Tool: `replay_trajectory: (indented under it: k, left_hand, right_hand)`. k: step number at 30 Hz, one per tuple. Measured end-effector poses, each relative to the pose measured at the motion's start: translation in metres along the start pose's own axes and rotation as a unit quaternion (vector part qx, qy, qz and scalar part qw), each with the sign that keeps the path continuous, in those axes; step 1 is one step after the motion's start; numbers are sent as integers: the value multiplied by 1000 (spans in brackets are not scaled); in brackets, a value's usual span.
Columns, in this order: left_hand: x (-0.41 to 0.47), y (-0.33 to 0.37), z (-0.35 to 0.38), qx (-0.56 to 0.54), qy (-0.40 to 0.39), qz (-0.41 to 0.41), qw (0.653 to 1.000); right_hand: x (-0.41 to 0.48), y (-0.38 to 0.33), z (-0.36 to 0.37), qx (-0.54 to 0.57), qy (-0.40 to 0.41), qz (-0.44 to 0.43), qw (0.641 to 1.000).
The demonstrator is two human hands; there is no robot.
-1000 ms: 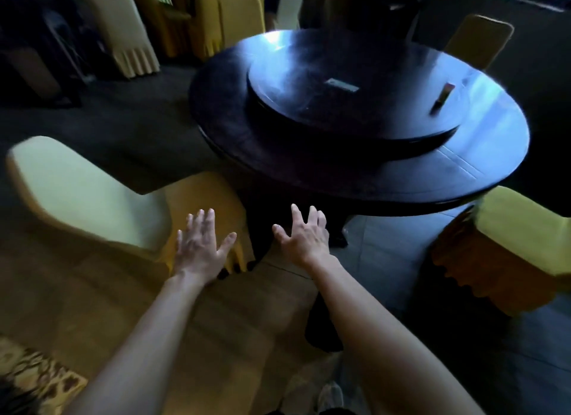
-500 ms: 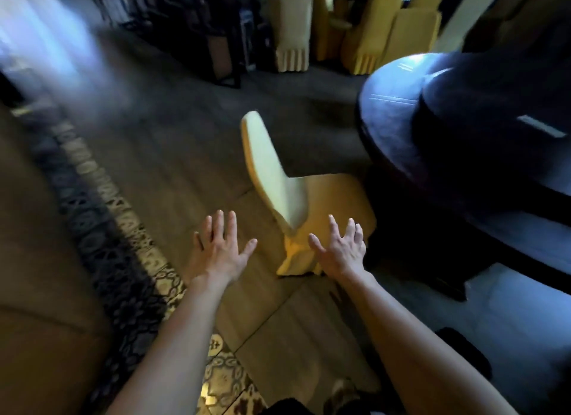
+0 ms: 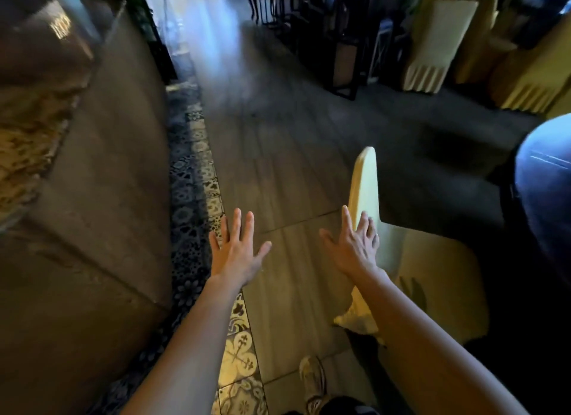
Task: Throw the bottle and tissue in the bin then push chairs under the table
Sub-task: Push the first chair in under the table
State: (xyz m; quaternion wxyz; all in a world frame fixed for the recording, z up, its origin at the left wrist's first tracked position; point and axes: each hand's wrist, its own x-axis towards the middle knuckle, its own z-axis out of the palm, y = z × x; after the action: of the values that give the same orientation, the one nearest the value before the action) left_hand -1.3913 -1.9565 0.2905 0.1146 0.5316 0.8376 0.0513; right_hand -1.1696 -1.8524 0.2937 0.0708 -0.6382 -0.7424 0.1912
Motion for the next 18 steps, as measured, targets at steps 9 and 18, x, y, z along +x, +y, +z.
replay_trajectory:
  k: [9,18]
  left_hand:
    - [98,68,-8,-18,3,-3,1000]
    - [212,140,13,-18,-63,83,994]
  right_hand:
    - [113,17,3,-3,-47,45,998]
    - [193,17,24,103,31,98,989]
